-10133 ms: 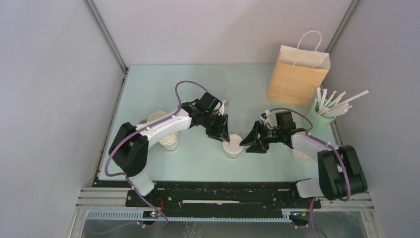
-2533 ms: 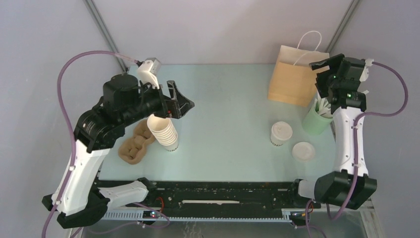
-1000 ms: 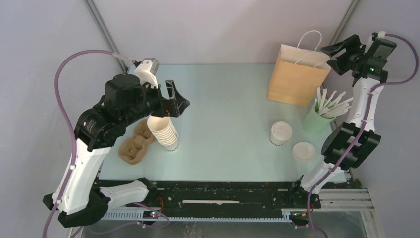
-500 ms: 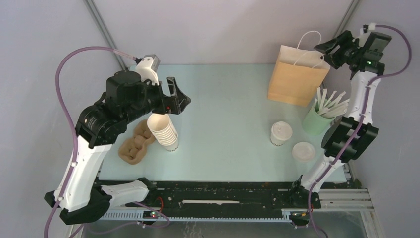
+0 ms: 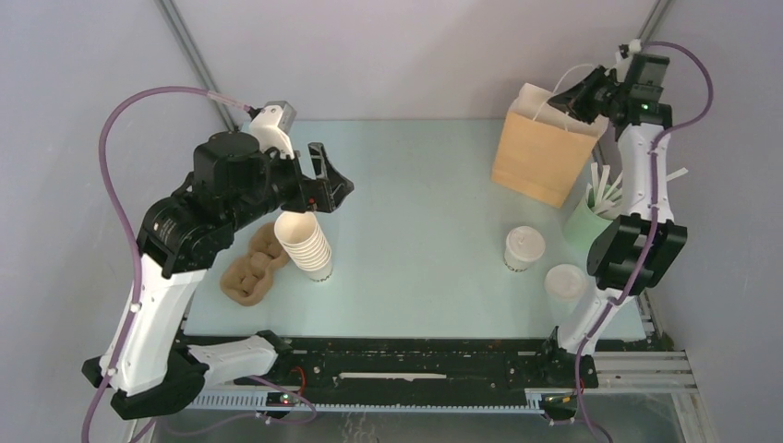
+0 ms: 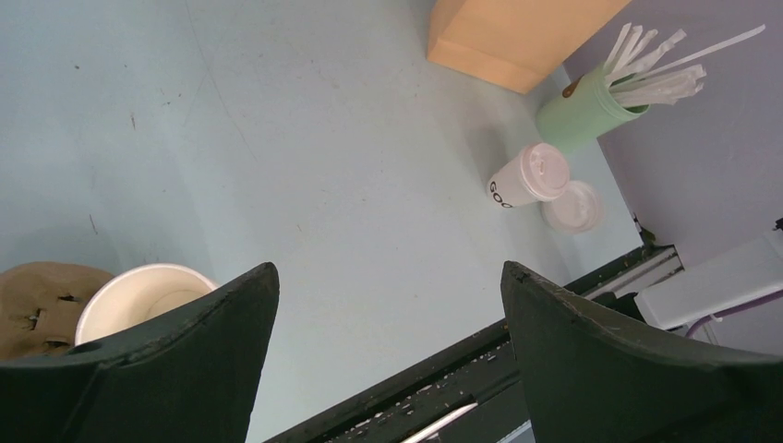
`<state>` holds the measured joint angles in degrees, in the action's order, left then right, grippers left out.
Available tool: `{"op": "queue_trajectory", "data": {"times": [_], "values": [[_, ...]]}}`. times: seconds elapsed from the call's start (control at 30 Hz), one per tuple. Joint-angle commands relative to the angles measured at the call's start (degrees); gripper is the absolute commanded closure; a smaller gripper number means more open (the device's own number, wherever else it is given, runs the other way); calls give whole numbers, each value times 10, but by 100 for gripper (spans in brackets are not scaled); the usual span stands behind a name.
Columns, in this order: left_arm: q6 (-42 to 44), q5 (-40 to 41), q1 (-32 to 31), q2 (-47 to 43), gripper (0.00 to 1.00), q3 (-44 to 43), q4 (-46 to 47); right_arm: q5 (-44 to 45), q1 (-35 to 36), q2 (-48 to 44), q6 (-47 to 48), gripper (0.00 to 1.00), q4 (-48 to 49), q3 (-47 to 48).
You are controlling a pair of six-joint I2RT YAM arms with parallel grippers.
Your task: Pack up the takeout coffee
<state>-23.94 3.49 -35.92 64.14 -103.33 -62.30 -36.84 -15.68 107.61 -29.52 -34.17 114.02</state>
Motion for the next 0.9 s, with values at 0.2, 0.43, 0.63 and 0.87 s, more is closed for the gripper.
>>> {"op": "queue_trajectory", "data": {"times": [0.2, 0.43, 0.63, 0.87], "values": [[-2, 29, 6, -7, 5, -27, 3, 272, 209, -98, -40, 91, -44, -15], [-23, 38, 10, -15, 6, -53, -29, 462, 344, -141, -131, 90, -39, -61], [-44, 47, 17, -18, 6, -54, -42, 559, 426, -140, -140, 88, -36, -48], [-60, 48, 58, -5, 6, -68, -97, 518, 460, -129, -92, 60, -19, -50]]}}
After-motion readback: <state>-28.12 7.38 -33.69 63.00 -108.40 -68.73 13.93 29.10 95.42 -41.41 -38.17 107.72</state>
